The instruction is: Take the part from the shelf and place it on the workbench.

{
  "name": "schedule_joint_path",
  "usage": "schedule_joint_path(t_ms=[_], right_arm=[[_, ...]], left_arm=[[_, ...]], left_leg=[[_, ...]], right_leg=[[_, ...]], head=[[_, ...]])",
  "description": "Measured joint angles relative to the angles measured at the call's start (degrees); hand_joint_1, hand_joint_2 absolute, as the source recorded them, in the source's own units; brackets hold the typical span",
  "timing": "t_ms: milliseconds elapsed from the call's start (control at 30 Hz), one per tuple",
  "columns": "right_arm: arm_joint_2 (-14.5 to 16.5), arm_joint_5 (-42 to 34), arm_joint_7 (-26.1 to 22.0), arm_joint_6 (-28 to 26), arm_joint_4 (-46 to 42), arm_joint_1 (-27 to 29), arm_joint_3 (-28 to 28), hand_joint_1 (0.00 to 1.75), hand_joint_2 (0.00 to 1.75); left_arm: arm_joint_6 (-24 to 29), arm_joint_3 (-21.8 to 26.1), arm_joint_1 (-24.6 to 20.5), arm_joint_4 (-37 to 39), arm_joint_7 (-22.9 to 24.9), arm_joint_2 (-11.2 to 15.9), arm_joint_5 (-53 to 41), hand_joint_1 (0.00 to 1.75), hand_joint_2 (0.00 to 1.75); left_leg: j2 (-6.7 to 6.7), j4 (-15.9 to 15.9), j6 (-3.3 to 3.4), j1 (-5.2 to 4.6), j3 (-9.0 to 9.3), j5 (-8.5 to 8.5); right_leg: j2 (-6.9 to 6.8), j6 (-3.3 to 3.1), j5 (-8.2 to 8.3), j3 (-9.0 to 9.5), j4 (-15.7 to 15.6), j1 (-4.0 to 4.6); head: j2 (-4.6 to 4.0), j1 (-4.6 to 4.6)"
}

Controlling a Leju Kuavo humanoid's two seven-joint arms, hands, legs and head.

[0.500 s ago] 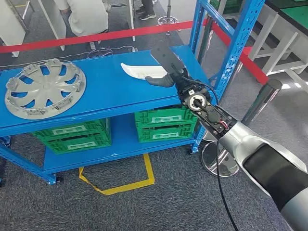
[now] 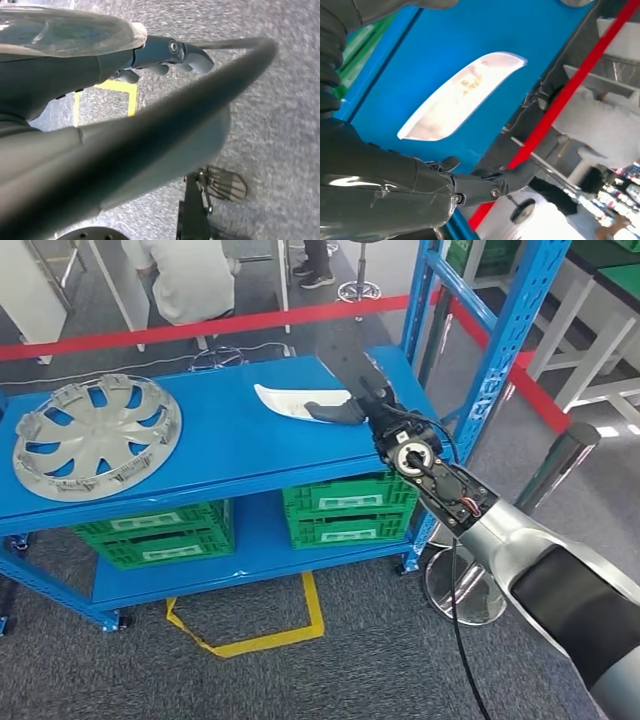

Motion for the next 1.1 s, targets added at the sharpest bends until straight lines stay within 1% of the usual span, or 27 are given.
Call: schedule_joint_path(t_ms=[100, 133, 167, 200, 267, 300, 333, 367, 400, 433, 467, 500, 533, 600, 667, 700, 733, 800, 833, 867, 900, 933, 967, 1000, 1033, 1067, 1100], right_arm=[[0.05, -0.08, 0.00, -0.01, -0.02, 0.23, 0.23, 0.00, 1.75], [0.09, -0.07, -0.03, -0.04, -0.06, 0.22, 0.26, 0.00, 1.75], [0.13, -0.07, -0.07, -0.09, -0.08, 0.12, 0.27, 0.00, 1.75], [0.17, -0.07, -0.11, -0.13, -0.11, 0.03, 0.28, 0.00, 1.75], [0.20, -0.07, -0.15, -0.15, -0.07, 0.19, 0.39, 0.00, 1.75], [0.21, -0.07, -0.15, -0.12, -0.06, 0.43, 0.45, 0.00, 1.75], [0.21, -0.07, -0.14, -0.11, -0.05, 0.65, 0.48, 0.00, 1.75], [0.21, -0.07, -0.13, -0.13, -0.05, 0.76, 0.49, 0.00, 1.75], [0.21, -0.07, -0.10, -0.15, -0.06, 0.75, 0.48, 0.00, 1.75], [0.21, -0.07, -0.08, -0.20, -0.07, 0.66, 0.48, 0.00, 1.75], [0.21, -0.07, -0.05, -0.26, -0.08, 0.50, 0.48, 0.00, 1.75], [0.22, -0.07, 0.04, -0.31, -0.10, 0.36, 0.48, 0.00, 1.75], [0.22, -0.07, 0.11, -0.35, -0.13, 0.29, 0.49, 0.00, 1.75], [0.23, -0.07, 0.25, -0.39, -0.18, 0.33, 0.50, 0.00, 1.75], [0.22, -0.03, 0.23, -0.44, -0.20, 0.42, 0.45, 0.00, 1.75], [0.23, 0.01, 0.19, -0.46, -0.22, 0.33, 0.43, 0.00, 1.75], [0.23, 0.05, 0.12, -0.48, -0.22, 0.23, 0.41, 0.00, 1.75], [0.24, 0.12, 0.04, -0.47, -0.19, 0.28, 0.42, 0.00, 1.75], [0.23, 0.15, 0.02, -0.46, -0.16, 0.47, 0.42, 0.00, 1.75], [0.24, 0.20, 0.00, -0.45, -0.13, 0.66, 0.42, 0.00, 1.75], [0.24, 0.28, -0.06, -0.44, -0.12, 0.77, 0.42, 0.00, 1.75], [0.24, 0.39, -0.12, -0.42, -0.13, 0.80, 0.41, 0.00, 1.75], [0.23, 0.53, -0.19, -0.38, -0.13, 0.81, 0.39, 0.00, 1.75], [0.23, 0.68, -0.24, -0.33, -0.09, 0.81, 0.37, 0.00, 1.75], [0.24, 0.81, -0.27, -0.26, -0.05, 0.73, 0.37, 0.00, 1.75], [0.25, 0.94, -0.29, -0.18, -0.03, 0.72, 0.36, 0.00, 1.75], [0.26, 1.04, -0.28, -0.09, -0.02, 0.70, 0.37, 0.00, 1.75]], left_arm=[[-0.01, -0.01, -0.11, 0.02, 0.00, 0.07, 0.05, 0.00, 0.00], [-0.01, -0.01, -0.10, 0.02, -0.02, 0.10, 0.06, 0.00, 0.00], [-0.02, -0.02, -0.11, 0.03, -0.05, 0.13, 0.06, 0.00, 0.00], [-0.06, -0.02, -0.12, 0.03, -0.10, 0.15, 0.06, 0.00, 0.00], [-0.14, -0.03, -0.15, 0.03, -0.19, 0.11, 0.06, 0.00, 0.00], [-0.17, -0.03, -0.11, 0.03, -0.21, 0.09, 0.07, 0.00, 0.00], [-0.18, -0.03, -0.07, 0.03, -0.22, 0.07, 0.07, 0.00, 0.00], [-0.19, -0.03, -0.03, 0.03, -0.22, 0.05, 0.07, 0.00, 0.00], [-0.19, -0.03, 0.00, 0.03, -0.22, 0.06, 0.07, 0.00, 0.00], [-0.19, -0.03, -0.01, 0.03, -0.22, 0.14, 0.06, 0.00, 0.00], [-0.19, -0.03, -0.02, 0.04, -0.22, 0.29, 0.06, 0.00, 0.00], [-0.19, -0.04, -0.08, 0.05, -0.22, 0.41, 0.05, 0.00, 0.00], [-0.19, -0.04, -0.14, 0.07, -0.22, 0.50, 0.05, 0.00, 0.00], [-0.19, -0.05, -0.23, 0.08, -0.22, 0.49, 0.01, 0.00, 0.00], [-0.19, -0.06, -0.16, 0.08, -0.22, 0.46, -0.09, 0.00, 0.00], [-0.18, -0.07, -0.16, 0.08, -0.22, 0.44, -0.15, 0.00, 0.00], [-0.17, -0.08, -0.22, 0.08, -0.22, 0.41, -0.20, 0.00, 0.00], [-0.16, -0.14, -0.37, 0.08, -0.22, 0.33, -0.24, 0.00, 0.00], [-0.16, -0.19, -0.38, 0.08, -0.21, 0.26, -0.24, 0.00, 0.00], [-0.16, -0.23, -0.32, 0.08, -0.19, 0.16, -0.25, 0.00, 0.00], [-0.16, -0.27, -0.25, 0.09, -0.16, 0.08, -0.25, 0.00, 0.00], [-0.16, -0.29, -0.19, 0.09, -0.14, 0.00, -0.25, 0.00, 0.00], [-0.14, -0.31, -0.18, 0.10, -0.13, -0.07, -0.25, 0.00, 0.00], [-0.08, -0.33, -0.24, 0.10, -0.11, -0.09, -0.25, 0.00, 0.00], [0.00, -0.36, -0.33, 0.11, -0.10, -0.09, -0.26, 0.00, 0.00], [0.13, -0.39, -0.43, 0.13, -0.08, -0.10, -0.26, 0.00, 0.00], [0.28, -0.44, -0.54, 0.14, -0.06, -0.10, -0.26, 0.00, 0.00]], left_leg=[[0.07, 0.61, -0.88, -0.07, -0.83, -0.15], [0.19, 1.58, -1.07, -0.06, -1.26, -0.56], [0.31, 3.50, -1.25, -0.05, -2.27, -1.31], [0.43, 7.37, -1.39, -0.06, -4.57, -2.59], [0.49, 16.41, -1.37, -0.12, -10.83, -4.92], [0.48, 19.67, -1.16, -0.25, -13.75, -4.92], [0.48, 20.15, -0.79, -0.46, -15.25, -3.55], [0.47, 18.54, -0.30, -0.78, -15.63, -1.17], [0.44, 15.09, 0.40, -1.18, -15.06, 2.07], [0.45, 11.07, 1.27, -1.56, -13.82, 4.73], [0.47, 7.86, 2.01, -1.93, -12.53, 6.55], [0.50, 5.13, 2.65, -2.27, -11.34, 7.49], [0.57, 3.67, 2.99, -2.51, -10.58, 7.39], [0.60, 1.88, 3.06, -2.72, -9.61, 6.94], [0.67, 0.74, 3.04, -2.33, -8.33, 6.70], [0.71, 0.35, 3.13, -2.11, -7.57, 6.55], [0.72, 0.11, 3.18, -1.94, -6.98, 6.37], [0.63, 0.06, 3.27, -1.82, -6.19, 5.77], [0.59, 0.08, 3.19, -1.76, -5.86, 5.45], [0.55, 0.10, 3.04, -1.67, -5.38, 5.05], [0.53, 0.14, 2.85, -1.58, -4.83, 4.64], [0.53, 0.18, 2.61, -1.47, -4.16, 4.17], [0.54, 0.22, 2.32, -1.32, -3.39, 3.60], [0.53, 0.26, 2.02, -1.23, -2.83, 3.17], [0.53, 0.41, 1.71, -1.19, -2.65, 2.81], [0.54, 0.59, 1.39, -1.19, -2.73, 2.55], [0.56, 0.79, 1.08, -1.28, -2.97, 2.44]], right_leg=[[0.33, -1.14, -1.17, 0.31, -0.76, 0.07], [0.35, -1.44, -1.37, 0.56, -0.85, -0.04], [0.36, -1.74, -1.57, 0.88, -0.97, -0.13], [0.35, -2.06, -1.79, 1.18, -1.08, -0.11], [0.36, -2.51, -2.21, 1.58, -1.17, 0.21], [0.39, -2.75, -2.54, 1.93, -1.20, 0.47], [0.44, -2.94, -2.91, 2.37, -1.20, 0.71], [0.49, -3.10, -3.29, 2.92, -1.21, 0.97], [0.53, -3.23, -3.73, 3.59, -1.24, 1.26], [0.54, -3.35, -4.16, 4.23, -1.39, 1.46], [0.55, -3.38, -4.50, 4.74, -1.61, 1.67], [0.57, -3.34, -4.75, 5.11, -1.89, 1.70], [0.57, -3.18, -4.86, 5.35, -2.25, 1.61], [0.50, -2.57, -4.55, 5.67, -2.32, 1.41], [0.27, -1.91, -4.76, 5.63, -1.46, 1.38], [0.19, -1.59, -5.53, 4.95, 0.19, 1.37], [0.10, -1.34, -6.71, 3.56, 2.94, 1.28], [0.00, -0.82, -9.69, -1.01, 10.97, 0.99], [-0.03, -0.59, -10.56, -3.15, 13.97, 0.82], [-0.08, -0.37, -10.23, -4.56, 15.07, 0.65], [-0.14, -0.19, -8.58, -4.78, 13.81, 0.51], [-0.21, -0.06, -5.89, -4.02, 10.60, 0.38], [-0.26, 0.07, -2.88, -2.59, 6.30, 0.25], [-0.29, 0.11, -1.02, -1.39, 2.77, 0.32], [-0.33, -0.08, -0.12, -0.16, -0.11, 0.42], [-0.34, -0.47, 0.00, 0.38, -1.46, 0.59], [-0.36, -1.04, -0.37, 0.40, -1.70, 0.76]], head=[[-0.01, -0.02], [-0.01, -0.06], [0.00, -0.12], [0.00, -0.17], [0.00, -0.21], [0.00, -0.21], [0.00, -0.21], [0.00, -0.22], [0.00, -0.22], [0.00, -0.18], [0.00, -0.12], [0.00, -0.06], [0.00, -0.07], [0.00, -0.17], [-0.01, -0.14], [-0.01, -0.03], [-0.01, 0.06], [-0.01, 0.30], [-0.01, 0.42], [-0.01, 0.57], [-0.01, 0.70], [-0.01, 0.82], [-0.01, 0.89], [-0.01, 0.86], [-0.01, 0.96], [-0.02, 1.05], [-0.02, 1.05]])
